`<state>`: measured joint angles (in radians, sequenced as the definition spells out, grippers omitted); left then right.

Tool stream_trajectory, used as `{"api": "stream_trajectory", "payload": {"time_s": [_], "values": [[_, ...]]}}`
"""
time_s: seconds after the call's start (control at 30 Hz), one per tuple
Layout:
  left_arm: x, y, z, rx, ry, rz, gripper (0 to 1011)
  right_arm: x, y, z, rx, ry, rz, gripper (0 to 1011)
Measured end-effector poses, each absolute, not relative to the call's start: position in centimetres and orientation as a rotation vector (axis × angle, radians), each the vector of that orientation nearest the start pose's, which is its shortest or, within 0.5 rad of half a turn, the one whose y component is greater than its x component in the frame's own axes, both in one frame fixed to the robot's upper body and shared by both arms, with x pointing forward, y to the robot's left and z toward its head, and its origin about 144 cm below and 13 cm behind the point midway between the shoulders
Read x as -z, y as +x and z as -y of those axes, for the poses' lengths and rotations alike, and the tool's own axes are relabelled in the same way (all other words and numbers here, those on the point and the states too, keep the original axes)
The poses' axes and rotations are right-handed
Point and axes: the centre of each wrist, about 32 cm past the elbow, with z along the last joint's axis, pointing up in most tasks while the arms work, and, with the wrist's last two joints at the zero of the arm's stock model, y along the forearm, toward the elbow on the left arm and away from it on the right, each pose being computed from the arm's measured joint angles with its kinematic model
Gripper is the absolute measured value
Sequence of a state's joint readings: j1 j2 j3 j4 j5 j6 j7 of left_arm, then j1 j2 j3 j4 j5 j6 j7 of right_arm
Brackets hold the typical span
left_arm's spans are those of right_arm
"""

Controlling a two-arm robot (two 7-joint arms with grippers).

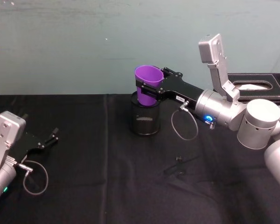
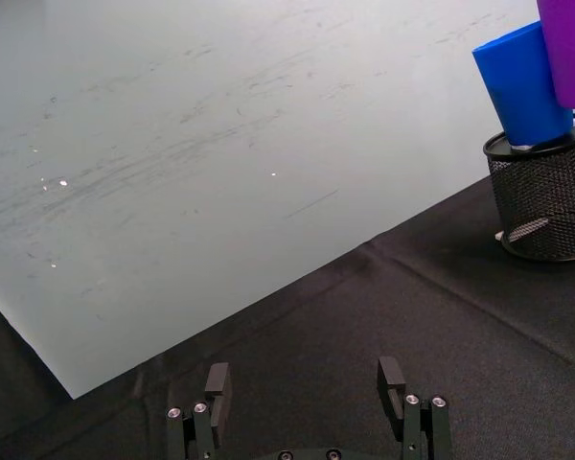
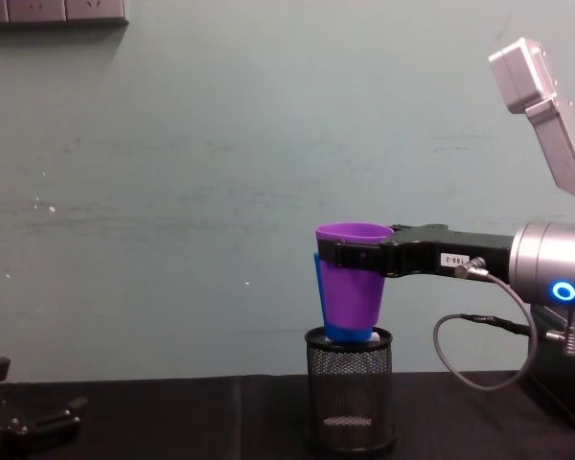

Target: Pick up one cup with a gripper and tap it against the other cup.

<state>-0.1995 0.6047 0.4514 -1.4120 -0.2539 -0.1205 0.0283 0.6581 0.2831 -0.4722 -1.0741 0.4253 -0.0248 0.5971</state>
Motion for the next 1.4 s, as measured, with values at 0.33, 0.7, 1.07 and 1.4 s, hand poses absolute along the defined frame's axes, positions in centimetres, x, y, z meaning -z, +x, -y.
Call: {"api": "stream_trajectory", "payload": {"time_s": [0.33, 0.7, 1.07, 1.4], "values": [[-113.98, 48.86, -30.97, -1.248, 0.304, 0.285, 1000, -122.68, 61.86, 22.82, 0.720, -0.027, 0.086, 739], [-113.98, 48.86, -30.97, -1.248, 0.304, 0.285, 1000, -122.67, 61.86, 22.82, 0.720, -0.027, 0.086, 739], [-113.98, 48.86, -30.97, -1.248, 0.304, 0.285, 1000, -122.68, 61.86, 22.82, 0.720, -0.027, 0.086, 739], [-113.98, 48.86, -30.97, -1.248, 0.304, 0.285, 1000, -122.67, 61.86, 22.82, 0.720, -0.027, 0.086, 739]]}}
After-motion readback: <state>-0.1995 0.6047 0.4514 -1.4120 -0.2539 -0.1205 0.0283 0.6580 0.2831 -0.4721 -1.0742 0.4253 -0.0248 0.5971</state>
